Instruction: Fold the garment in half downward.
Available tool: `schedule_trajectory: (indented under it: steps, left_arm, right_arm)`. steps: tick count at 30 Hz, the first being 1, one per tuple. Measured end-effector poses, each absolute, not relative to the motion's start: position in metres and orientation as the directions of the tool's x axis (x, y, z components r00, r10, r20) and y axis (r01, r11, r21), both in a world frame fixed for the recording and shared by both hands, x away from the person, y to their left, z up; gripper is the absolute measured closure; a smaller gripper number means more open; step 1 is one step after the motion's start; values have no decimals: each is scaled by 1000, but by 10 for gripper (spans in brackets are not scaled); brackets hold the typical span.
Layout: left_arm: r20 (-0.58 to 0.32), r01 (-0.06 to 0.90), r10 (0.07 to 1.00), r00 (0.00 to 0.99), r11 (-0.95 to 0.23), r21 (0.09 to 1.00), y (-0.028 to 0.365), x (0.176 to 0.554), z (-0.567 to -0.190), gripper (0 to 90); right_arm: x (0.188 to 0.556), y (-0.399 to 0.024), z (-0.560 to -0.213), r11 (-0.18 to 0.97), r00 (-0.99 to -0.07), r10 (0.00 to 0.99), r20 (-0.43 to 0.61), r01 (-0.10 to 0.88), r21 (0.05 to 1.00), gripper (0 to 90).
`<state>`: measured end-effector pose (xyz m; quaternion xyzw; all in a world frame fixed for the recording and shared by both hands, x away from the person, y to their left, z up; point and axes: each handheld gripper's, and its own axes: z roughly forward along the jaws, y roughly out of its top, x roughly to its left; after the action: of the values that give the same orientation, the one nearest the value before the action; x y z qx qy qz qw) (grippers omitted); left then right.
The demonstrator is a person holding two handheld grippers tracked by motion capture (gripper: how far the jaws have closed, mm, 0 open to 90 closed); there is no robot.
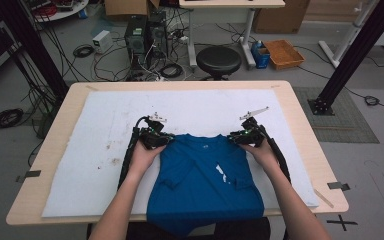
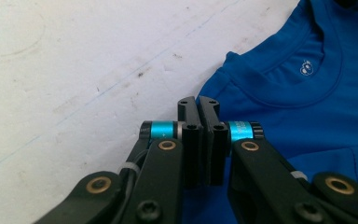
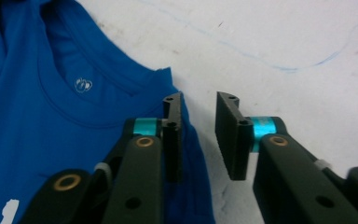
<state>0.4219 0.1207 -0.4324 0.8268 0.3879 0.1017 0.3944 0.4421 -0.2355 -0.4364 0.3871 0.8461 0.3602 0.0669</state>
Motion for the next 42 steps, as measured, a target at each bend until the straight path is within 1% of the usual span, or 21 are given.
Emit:
schedule_trajectory:
  steps: [1,2,3,4,5,10,13,17,19,25,30,31,32,33,35,36,37,38,39,41,42]
  left_arm:
    - [-137,561,721,679,-390,730,121,422,-432,877]
    - [-136,561,720,681,-393,729,121,422,-432,877]
    - [-135,561,721,680,-393,729,121,421,-432,876]
    - [-135,563,724,676,-390,729,122,421,-432,876]
    - [-135,563,724,676,-390,729,122,421,-432,876]
    - [-136,562,729,670,-379,735,123,423,-433,877]
    - [-128,555,736,665,-372,744,124,425,-433,876]
    - [-144,571,757,637,-338,748,130,434,-431,877]
    - [-145,573,764,629,-329,751,131,440,-428,877]
    - [-122,532,755,644,-328,780,132,443,-412,877]
    - [-87,478,729,679,-348,807,132,425,-399,877]
    - [-70,453,719,691,-357,817,133,415,-394,877]
    - [-70,453,719,691,-357,817,133,415,-394,877]
    - [-56,436,714,698,-362,824,133,409,-392,877]
    - [-41,415,706,707,-368,832,134,395,-388,877]
    - [-36,408,700,713,-373,834,134,388,-387,877]
    - [-25,396,693,721,-382,835,133,380,-387,876]
    - [-17,386,683,730,-393,835,133,372,-386,876]
    - [-9,376,675,738,-400,836,132,364,-386,877]
    - [2,350,647,763,-414,840,132,340,-388,877]
    - [2,350,647,763,-414,840,132,340,-388,876]
  right_arm:
    - [442,-233,-437,464,-704,695,146,595,657,762]
    - [442,-233,-437,464,-704,695,146,595,657,762]
    - [442,-230,-438,485,-718,683,134,584,651,822]
    - [440,-225,-438,524,-739,669,80,545,655,882]
    - [440,-225,-438,528,-741,667,72,539,656,890]
    - [447,-227,-435,521,-729,682,57,539,662,900]
    - [457,-228,-427,509,-726,686,43,522,685,900]
    - [469,-223,-418,508,-725,688,28,509,695,900]
    - [473,-222,-415,487,-720,694,30,499,717,900]
    - [473,-224,-403,460,-713,700,35,487,742,900]
    - [454,-230,-390,427,-722,690,45,457,781,900]
    - [439,-233,-385,415,-722,691,42,443,795,900]
    - [431,-234,-383,405,-722,690,43,435,804,900]
    - [431,-234,-383,405,-722,690,43,435,804,900]
    - [413,-237,-380,388,-723,690,47,424,818,900]
    - [394,-239,-379,385,-732,680,43,407,829,900]
    - [384,-240,-379,388,-732,680,34,398,831,900]
    - [384,-240,-379,388,-732,680,34,398,831,900]
    - [366,-242,-380,386,-735,677,25,383,839,900]
    - [348,-244,-383,389,-742,670,19,373,842,900]
    - [340,-245,-385,392,-745,667,16,369,843,900]
